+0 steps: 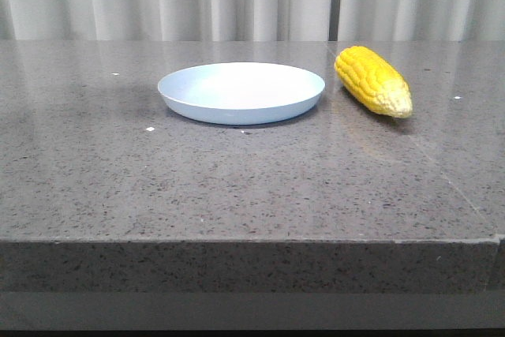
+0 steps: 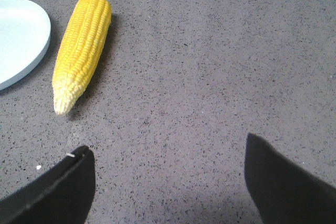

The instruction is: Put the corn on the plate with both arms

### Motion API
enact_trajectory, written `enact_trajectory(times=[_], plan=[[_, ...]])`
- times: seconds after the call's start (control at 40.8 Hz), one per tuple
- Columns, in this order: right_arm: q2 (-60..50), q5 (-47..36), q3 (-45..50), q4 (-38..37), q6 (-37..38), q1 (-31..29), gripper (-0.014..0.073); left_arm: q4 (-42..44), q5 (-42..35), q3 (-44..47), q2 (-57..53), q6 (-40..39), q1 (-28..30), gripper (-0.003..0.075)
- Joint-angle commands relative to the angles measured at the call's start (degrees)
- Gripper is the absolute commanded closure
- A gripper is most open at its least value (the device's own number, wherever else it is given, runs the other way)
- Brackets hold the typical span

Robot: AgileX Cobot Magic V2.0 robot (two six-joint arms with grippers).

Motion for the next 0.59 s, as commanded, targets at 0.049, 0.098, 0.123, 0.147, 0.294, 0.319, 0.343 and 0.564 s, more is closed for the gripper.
enact_trajectory(times=[0.049, 0.098, 0.123, 0.147, 0.294, 0.319, 0.343, 0.564], plan=[[0.3, -3.8, -1.9, 0.2, -0.4, -0.4, -0.0013, 3.4, -3.0, 6.0, -10.8, -0.2, -2.2, 0.0311], [0.3, -4.3, -1.9, 0.3, -0.4, -0.4, -0.0013, 5.1, -3.5, 8.9, -13.6, -0.3, -3.0, 0.0311], [0.3, -4.6, -1.9, 0.4, -0.4, -0.4, -0.0013, 5.7, -3.7, 10.1, -14.7, -0.3, -3.3, 0.0311], [0.3, -4.7, -1.9, 0.4, -0.4, -0.4, -0.0013, 6.0, -3.7, 11.6, -16.2, -0.3, -3.6, 0.0311], [0.3, -5.0, -1.9, 0.4, -0.4, -0.4, -0.0013, 6.5, -4.1, 19.1, -23.3, -2.0, -4.3, 0.0311], [0.3, -5.1, -1.9, 0.4, -0.4, -0.4, -0.0013, 6.5, -4.1, 20.6, -24.3, -2.5, -4.3, 0.0311], [0.3, -5.2, -1.9, 0.4, -0.4, -0.4, -0.0013, 6.5, -4.2, 21.7, -25.4, -3.0, -4.3, 0.0311], [0.3, -2.3, -2.0, 0.4, -0.4, -0.4, -0.0013, 5.7, -7.0, 31.9, -36.3, -4.9, -4.3, 0.0311]])
